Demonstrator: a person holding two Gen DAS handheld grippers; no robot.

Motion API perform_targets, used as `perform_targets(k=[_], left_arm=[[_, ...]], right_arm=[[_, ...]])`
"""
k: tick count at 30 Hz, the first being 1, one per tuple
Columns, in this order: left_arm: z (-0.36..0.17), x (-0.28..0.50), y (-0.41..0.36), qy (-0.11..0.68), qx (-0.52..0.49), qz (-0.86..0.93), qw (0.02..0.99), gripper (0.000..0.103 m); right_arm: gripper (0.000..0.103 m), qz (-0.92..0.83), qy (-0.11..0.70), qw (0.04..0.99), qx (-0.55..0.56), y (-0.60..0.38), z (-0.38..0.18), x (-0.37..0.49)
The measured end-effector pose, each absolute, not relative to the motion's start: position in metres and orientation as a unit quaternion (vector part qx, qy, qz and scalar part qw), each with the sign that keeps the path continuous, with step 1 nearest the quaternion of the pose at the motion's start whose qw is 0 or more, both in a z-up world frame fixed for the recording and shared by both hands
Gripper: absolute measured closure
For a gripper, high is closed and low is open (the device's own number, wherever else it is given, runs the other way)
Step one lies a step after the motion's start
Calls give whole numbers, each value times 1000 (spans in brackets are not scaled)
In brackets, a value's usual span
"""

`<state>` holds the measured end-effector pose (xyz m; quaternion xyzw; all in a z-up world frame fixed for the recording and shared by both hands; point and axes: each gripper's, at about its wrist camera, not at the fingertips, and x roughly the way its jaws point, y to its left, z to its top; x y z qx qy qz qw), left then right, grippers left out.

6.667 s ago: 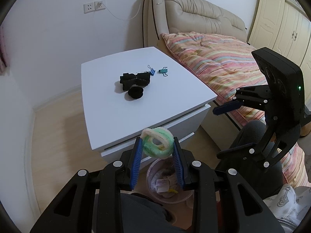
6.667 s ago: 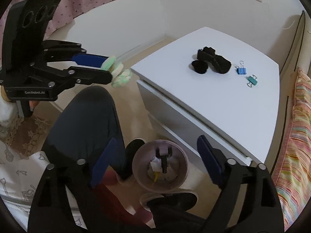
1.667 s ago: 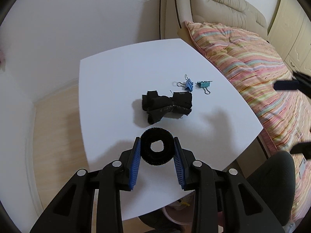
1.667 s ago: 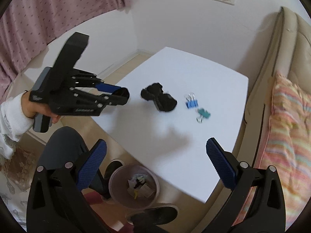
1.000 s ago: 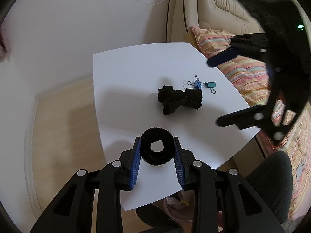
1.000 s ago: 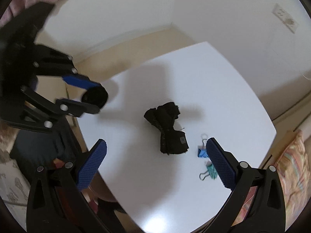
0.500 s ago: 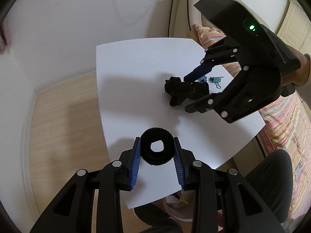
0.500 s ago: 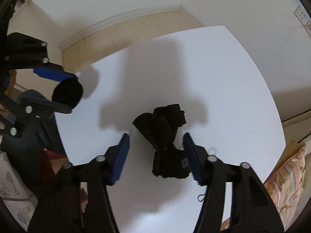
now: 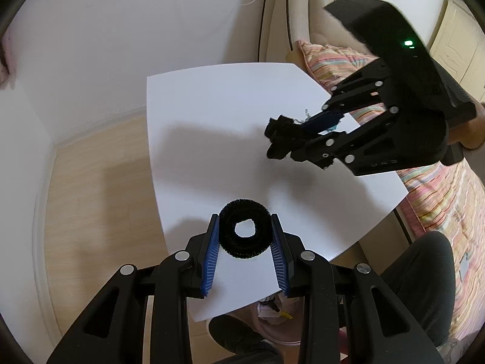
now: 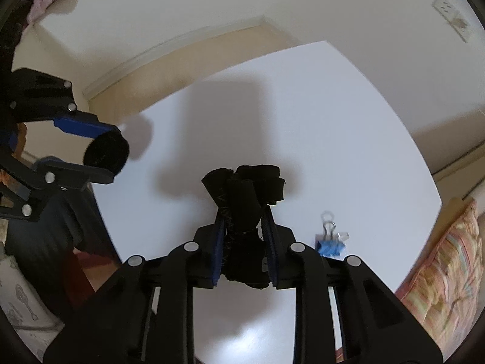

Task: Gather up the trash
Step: 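Carry the gloves over the wastebasket and open the right gripper while the left carries the ring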

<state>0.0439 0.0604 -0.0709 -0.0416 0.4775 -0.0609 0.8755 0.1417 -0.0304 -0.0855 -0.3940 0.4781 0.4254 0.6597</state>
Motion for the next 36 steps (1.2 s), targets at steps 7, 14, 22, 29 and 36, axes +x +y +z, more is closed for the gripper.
perform_targets(k=[7, 14, 22, 29, 36], left_arm=[[-60, 31, 48, 468, -30, -68, 881, 71], [-44, 14, 32, 455, -18, -73, 888, 71], [-28, -9, 9, 439, -6, -84, 895, 71], [-23, -34, -6, 427, -6, -94, 899, 71], [-29, -53, -19, 426, -7, -102, 899, 71]], right_arm=[[80, 415, 458, 701, -356, -63, -57, 118], [80, 406, 436, 740, -312, -103, -29, 78], [80, 398, 408, 774, -276, -139, -6, 35], [80, 400, 401, 788, -243, -163, -8, -1], [80, 399, 419, 784, -224, -178, -28, -30]])
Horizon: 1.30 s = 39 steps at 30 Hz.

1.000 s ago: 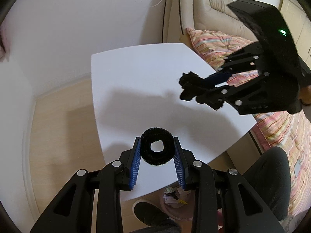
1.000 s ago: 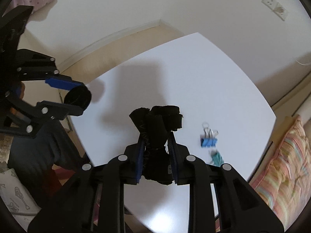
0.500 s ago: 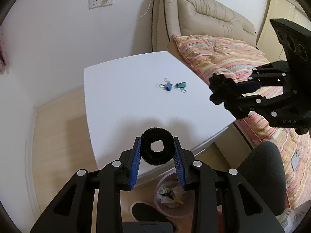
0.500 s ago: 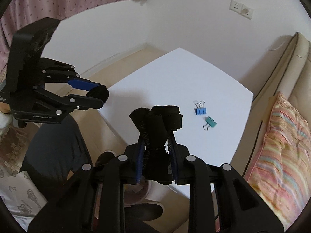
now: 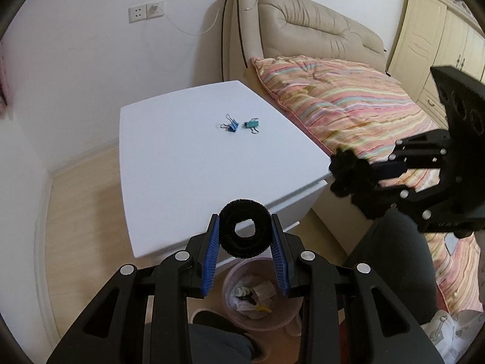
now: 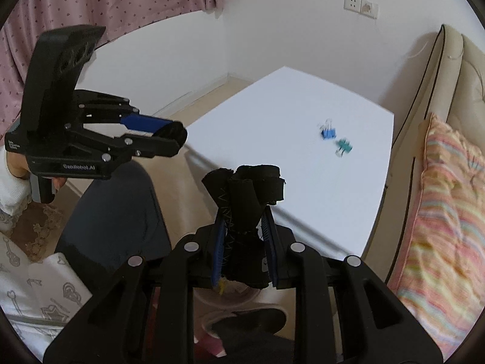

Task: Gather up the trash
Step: 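Carry the gloves over the wastebasket and open the right gripper while the left carries the ring, then open the left gripper to drop the black ring into the wastebasket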

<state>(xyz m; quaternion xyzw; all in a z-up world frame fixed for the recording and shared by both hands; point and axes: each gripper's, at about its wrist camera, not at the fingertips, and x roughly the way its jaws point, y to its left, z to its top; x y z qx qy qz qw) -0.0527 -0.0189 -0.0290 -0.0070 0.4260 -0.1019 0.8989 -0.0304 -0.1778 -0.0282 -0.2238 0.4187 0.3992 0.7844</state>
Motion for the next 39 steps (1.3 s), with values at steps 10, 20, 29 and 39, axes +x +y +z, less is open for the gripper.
perform_targets(k=[10, 20, 29, 39], left_arm=[[-32, -73, -21, 426, -11, -96, 900, 71], [-27, -77, -12, 418, -20, -87, 904, 71], [-28, -78, -11, 418, -23, -87, 904, 71], [-28, -79, -15, 423, -20, -99, 901, 71]], right_arm=[[80, 407, 433, 774, -219, -180, -45, -50], [79, 427, 438, 761, -214, -171, -50, -56], [16, 426, 436, 768, -194, -173, -50, -53], [3, 395, 447, 782, -181, -180, -53, -49]])
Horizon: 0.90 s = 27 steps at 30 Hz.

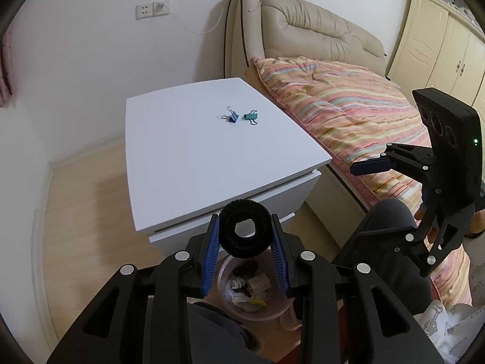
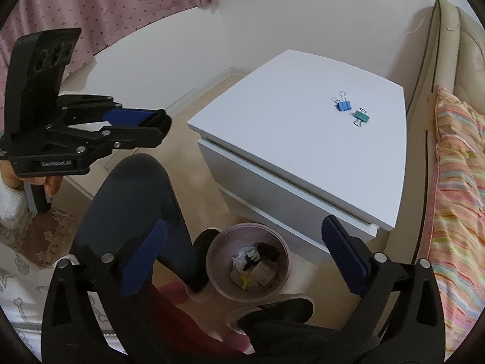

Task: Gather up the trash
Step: 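Open the left gripper to drop the black ring into the wastebasket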

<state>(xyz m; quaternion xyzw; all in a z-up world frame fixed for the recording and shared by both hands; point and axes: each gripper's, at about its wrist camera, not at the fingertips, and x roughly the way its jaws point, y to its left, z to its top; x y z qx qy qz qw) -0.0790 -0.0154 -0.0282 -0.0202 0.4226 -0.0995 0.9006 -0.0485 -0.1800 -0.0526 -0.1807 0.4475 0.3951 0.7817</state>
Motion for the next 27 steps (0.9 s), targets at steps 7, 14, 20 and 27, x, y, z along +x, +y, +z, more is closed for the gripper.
perform_targets(k=[7, 14, 20, 27], left_arm=[[-27, -78, -20, 423, -17, -107, 900, 71], [-26, -77, -30, 422, -10, -116, 899, 71], [-30, -75, -42, 429, 0, -128, 894, 71], [-33, -71, -57, 437, 13, -142, 888, 71]], right_arm=[[3, 384, 448, 789, -169, -186, -48, -47], [3, 362, 444, 801, -174, -192, -44, -47], [3, 345, 437, 813, -168, -206, -37, -45], [3, 332, 436, 822, -158, -222, -34, -40]])
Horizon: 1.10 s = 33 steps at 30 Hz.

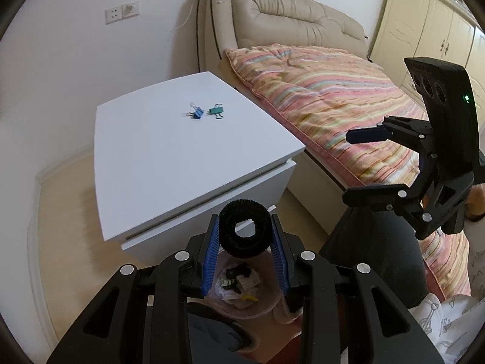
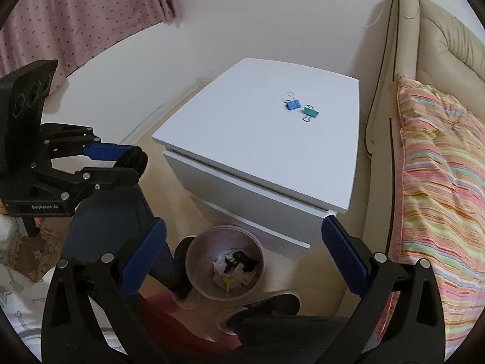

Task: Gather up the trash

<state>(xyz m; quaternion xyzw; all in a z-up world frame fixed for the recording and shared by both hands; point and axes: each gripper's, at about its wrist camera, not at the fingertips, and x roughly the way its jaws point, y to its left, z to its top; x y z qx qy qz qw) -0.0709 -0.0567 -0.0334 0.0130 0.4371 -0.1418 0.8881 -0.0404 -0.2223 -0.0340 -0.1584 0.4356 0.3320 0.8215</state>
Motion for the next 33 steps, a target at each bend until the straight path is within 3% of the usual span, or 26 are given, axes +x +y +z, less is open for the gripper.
perform_targets(k=[10, 12, 15, 21, 33], left_arm=[[-39, -65, -63, 450, 15, -152, 880, 66], [-42, -64, -61, 452, 11, -150, 879, 42], [-43, -64, -58, 448, 1, -147, 882, 15], [-45, -62, -50, 447, -5, -128, 885, 8], [-45, -60, -39, 438, -13, -100, 893, 8]], right_arm=[[3, 327, 436, 826, -146, -234, -34, -37], [3, 327, 436, 826, -144, -234, -35, -37], [3, 327, 437, 825, -144, -234, -35, -36], [3, 328, 438, 824, -145, -233, -36, -36], [3, 332, 440, 822, -143, -227, -38, -35]])
